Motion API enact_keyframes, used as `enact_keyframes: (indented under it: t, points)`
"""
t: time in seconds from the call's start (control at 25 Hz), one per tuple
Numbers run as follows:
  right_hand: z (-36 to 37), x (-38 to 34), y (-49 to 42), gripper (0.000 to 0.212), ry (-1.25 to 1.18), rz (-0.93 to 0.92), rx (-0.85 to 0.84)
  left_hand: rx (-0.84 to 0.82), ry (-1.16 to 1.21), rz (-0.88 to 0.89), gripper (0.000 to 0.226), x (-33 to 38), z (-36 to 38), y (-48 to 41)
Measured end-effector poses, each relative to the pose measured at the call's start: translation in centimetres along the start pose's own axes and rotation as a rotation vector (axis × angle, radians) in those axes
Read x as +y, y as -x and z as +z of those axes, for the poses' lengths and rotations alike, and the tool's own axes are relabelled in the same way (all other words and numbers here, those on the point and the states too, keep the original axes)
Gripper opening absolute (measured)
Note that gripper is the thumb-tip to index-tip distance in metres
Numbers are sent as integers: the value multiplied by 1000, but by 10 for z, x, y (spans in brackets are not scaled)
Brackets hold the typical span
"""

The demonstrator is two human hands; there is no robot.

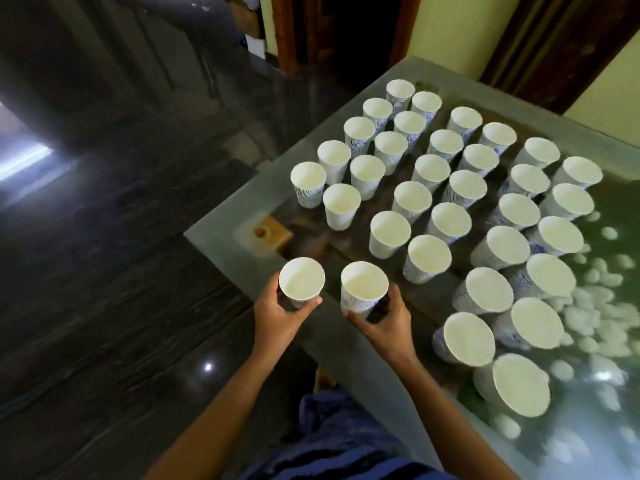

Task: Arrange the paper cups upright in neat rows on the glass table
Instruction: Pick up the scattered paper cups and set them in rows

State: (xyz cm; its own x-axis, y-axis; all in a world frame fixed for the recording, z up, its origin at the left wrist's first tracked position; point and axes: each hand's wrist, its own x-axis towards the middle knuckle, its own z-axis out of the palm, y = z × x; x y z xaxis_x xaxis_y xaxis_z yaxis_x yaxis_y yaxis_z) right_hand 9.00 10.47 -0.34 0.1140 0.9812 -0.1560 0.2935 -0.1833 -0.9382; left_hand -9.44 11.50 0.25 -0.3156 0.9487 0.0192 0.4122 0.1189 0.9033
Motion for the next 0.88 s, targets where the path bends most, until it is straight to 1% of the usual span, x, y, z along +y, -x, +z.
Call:
enact_keyframes:
  t: [0.12, 0.28, 0.48, 0.6, 0.68, 0.76, 0.88]
  points:
    - [21, -8, -29, 74, -11, 45, 5, -43, -29, -15, 70, -2, -4, -43]
    - [47, -23, -61, 71, 45, 30, 33, -92, -43, -89, 75, -9, -8, -94]
    - [86, -34, -78, 69, 45, 61, 179, -234, -32, 4, 73, -24, -21, -151]
    - [119, -43, -81, 70, 54, 125, 322, -361, -53, 49, 69, -30, -33, -183]
    - [139, -45, -82, 75, 54, 174, 429, -455, -53, 70, 69, -35, -40, -200]
    - [152, -48, -82, 77, 55, 212, 529, -516, -33, 87, 66, -41, -43, -213]
    - [167, -52, -81, 75, 62, 274, 667, -596, -21, 81, 65, -49, -45, -223]
